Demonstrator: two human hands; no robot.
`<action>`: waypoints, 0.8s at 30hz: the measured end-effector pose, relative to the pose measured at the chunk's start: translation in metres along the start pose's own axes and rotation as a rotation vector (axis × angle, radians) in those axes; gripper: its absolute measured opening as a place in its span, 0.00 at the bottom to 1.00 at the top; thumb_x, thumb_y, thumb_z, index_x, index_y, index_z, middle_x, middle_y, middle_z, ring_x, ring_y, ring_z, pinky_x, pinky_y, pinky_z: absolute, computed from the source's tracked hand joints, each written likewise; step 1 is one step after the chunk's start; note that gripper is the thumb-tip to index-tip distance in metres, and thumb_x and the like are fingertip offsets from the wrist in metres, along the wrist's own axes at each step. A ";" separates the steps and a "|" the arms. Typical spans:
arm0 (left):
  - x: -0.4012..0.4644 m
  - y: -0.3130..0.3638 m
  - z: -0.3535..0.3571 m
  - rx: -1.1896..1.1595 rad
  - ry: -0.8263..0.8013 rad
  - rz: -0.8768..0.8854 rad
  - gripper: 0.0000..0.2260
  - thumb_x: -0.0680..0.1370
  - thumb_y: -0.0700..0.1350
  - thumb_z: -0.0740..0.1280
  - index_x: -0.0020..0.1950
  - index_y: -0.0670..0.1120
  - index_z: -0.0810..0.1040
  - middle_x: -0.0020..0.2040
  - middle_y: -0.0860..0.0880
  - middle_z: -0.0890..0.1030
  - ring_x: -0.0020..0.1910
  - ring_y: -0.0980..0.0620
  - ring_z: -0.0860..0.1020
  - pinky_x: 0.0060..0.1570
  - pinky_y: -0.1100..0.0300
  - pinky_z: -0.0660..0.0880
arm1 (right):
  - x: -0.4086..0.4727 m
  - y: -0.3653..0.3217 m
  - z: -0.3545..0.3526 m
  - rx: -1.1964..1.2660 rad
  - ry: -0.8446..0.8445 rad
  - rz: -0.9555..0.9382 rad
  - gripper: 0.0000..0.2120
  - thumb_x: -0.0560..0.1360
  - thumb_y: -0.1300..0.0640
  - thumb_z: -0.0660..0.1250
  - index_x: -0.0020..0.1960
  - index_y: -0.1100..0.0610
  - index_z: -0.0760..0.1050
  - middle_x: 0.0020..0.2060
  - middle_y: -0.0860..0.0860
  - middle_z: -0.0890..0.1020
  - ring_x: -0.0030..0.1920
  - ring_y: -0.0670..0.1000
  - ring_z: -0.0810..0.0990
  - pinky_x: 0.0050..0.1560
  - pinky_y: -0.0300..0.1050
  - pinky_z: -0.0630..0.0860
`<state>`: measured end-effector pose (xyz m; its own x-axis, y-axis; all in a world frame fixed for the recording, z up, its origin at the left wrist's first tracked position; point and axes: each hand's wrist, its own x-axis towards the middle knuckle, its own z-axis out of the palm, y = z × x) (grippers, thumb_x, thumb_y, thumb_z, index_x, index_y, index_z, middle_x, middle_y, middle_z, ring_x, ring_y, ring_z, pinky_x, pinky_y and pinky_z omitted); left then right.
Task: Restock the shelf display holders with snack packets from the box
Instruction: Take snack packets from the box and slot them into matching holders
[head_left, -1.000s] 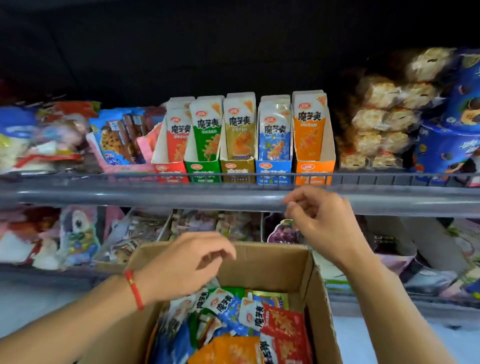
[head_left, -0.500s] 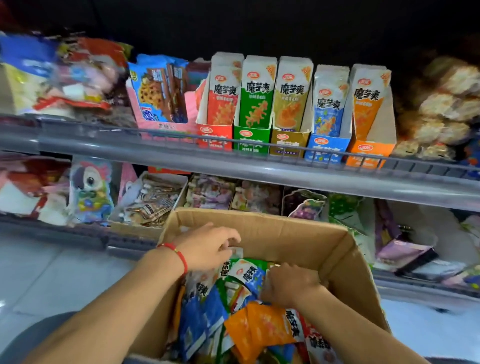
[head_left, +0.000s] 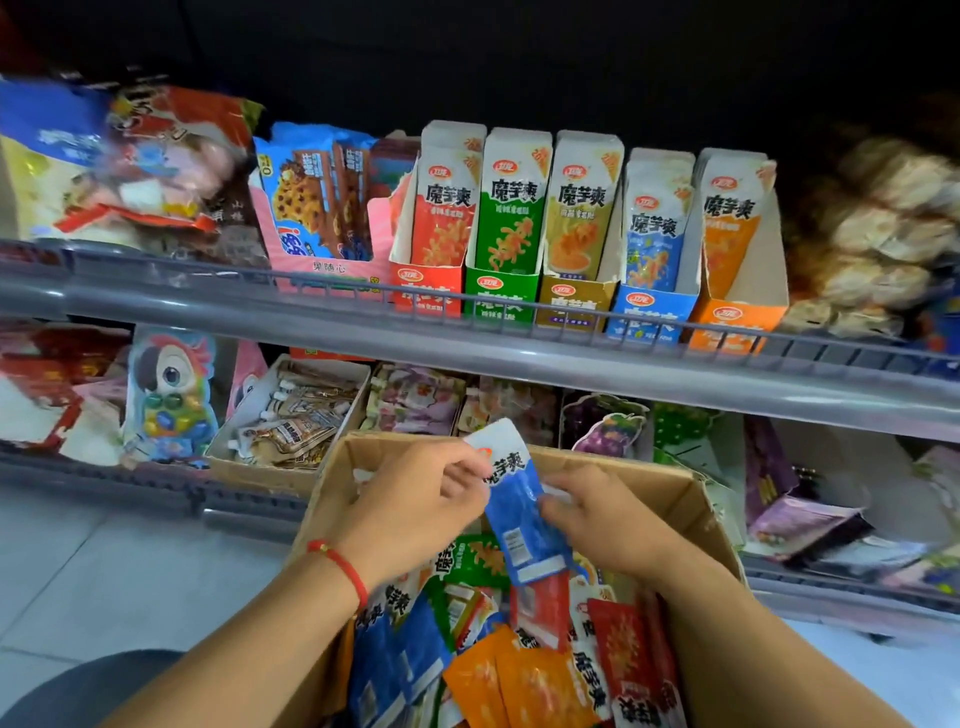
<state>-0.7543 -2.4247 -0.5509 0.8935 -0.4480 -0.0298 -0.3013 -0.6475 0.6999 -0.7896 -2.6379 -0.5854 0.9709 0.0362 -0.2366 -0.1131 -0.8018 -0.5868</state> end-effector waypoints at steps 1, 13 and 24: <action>-0.005 0.004 0.005 -0.044 -0.031 -0.024 0.14 0.79 0.52 0.69 0.64 0.57 0.80 0.58 0.62 0.80 0.52 0.66 0.79 0.51 0.72 0.76 | -0.005 -0.004 -0.006 0.119 0.006 -0.022 0.11 0.82 0.58 0.62 0.46 0.61 0.80 0.42 0.59 0.85 0.45 0.62 0.83 0.43 0.56 0.80; -0.015 0.020 0.021 -0.579 -0.075 -0.241 0.18 0.75 0.36 0.72 0.59 0.54 0.77 0.60 0.55 0.82 0.54 0.57 0.83 0.59 0.51 0.80 | -0.037 -0.033 -0.014 1.063 -0.016 0.078 0.16 0.82 0.62 0.66 0.70 0.55 0.73 0.60 0.58 0.83 0.54 0.59 0.87 0.58 0.54 0.83; -0.013 0.015 0.008 -0.895 0.047 -0.145 0.14 0.75 0.31 0.72 0.58 0.41 0.77 0.50 0.44 0.86 0.46 0.49 0.85 0.40 0.57 0.81 | -0.038 -0.029 -0.038 0.645 0.389 0.030 0.08 0.79 0.55 0.71 0.57 0.53 0.77 0.31 0.58 0.83 0.24 0.55 0.78 0.29 0.48 0.76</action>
<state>-0.7729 -2.4336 -0.5463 0.9211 -0.3610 -0.1457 0.1693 0.0344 0.9850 -0.8147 -2.6385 -0.5298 0.9563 -0.2896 -0.0395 -0.1258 -0.2861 -0.9499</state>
